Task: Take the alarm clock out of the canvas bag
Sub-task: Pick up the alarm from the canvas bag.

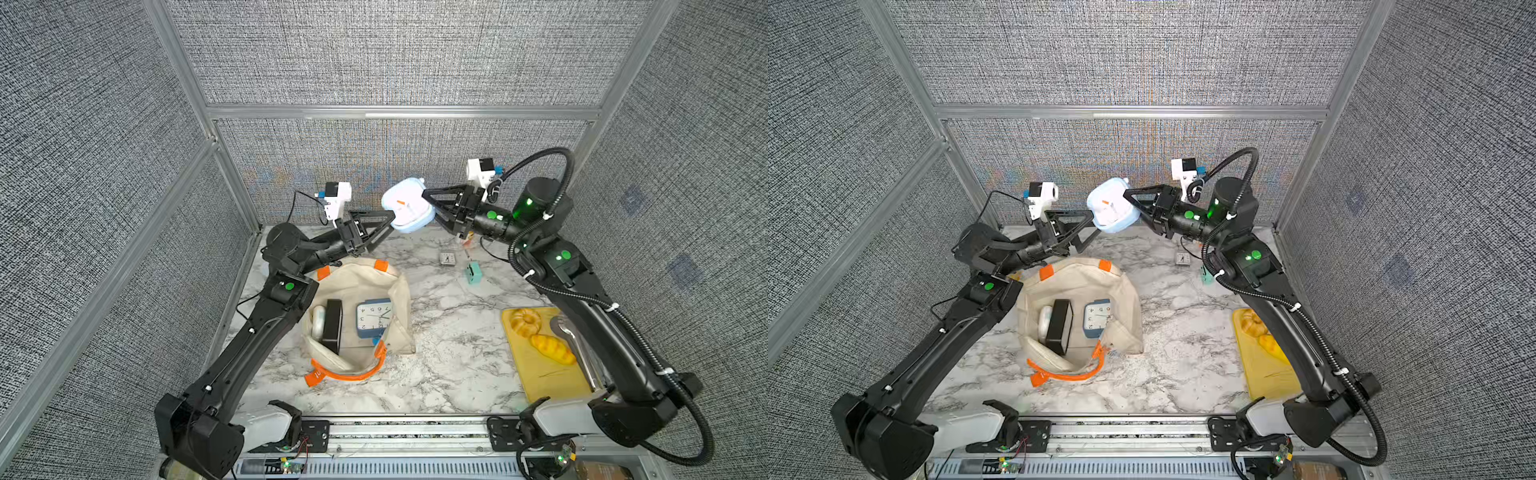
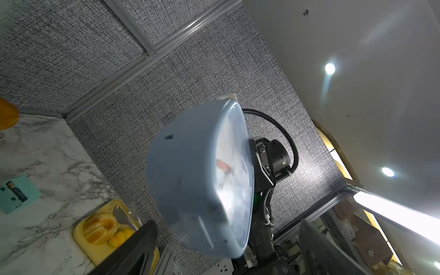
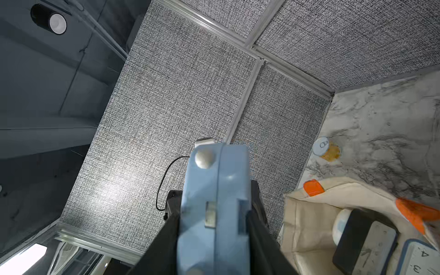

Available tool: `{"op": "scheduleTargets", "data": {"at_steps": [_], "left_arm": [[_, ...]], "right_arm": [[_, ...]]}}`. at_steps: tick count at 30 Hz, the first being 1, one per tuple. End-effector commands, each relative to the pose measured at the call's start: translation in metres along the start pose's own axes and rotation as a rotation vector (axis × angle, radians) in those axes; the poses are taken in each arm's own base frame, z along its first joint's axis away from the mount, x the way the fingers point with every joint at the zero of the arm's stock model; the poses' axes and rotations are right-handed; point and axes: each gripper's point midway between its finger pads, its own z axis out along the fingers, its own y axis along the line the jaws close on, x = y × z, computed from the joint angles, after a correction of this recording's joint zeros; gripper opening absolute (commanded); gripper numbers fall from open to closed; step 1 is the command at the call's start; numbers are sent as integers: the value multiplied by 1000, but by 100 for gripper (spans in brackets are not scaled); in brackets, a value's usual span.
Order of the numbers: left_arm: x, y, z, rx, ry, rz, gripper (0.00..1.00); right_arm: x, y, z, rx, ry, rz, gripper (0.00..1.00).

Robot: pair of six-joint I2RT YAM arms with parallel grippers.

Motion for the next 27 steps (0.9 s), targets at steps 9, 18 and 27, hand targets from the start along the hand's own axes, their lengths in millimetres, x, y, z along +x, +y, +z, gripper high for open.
{"op": "scheduleTargets", "data": {"at_steps": [9, 18, 27], "left_arm": [[-5, -9, 7, 52, -35, 44, 69], [-14, -2, 10, 43, -77, 41, 63], [-20, 4, 15, 8, -82, 53, 43]], "right_arm": [[-1, 5, 1, -54, -14, 7, 44], [3, -4, 2, -54, -12, 29, 45], [6, -13, 1, -30, -10, 36, 45]]}}
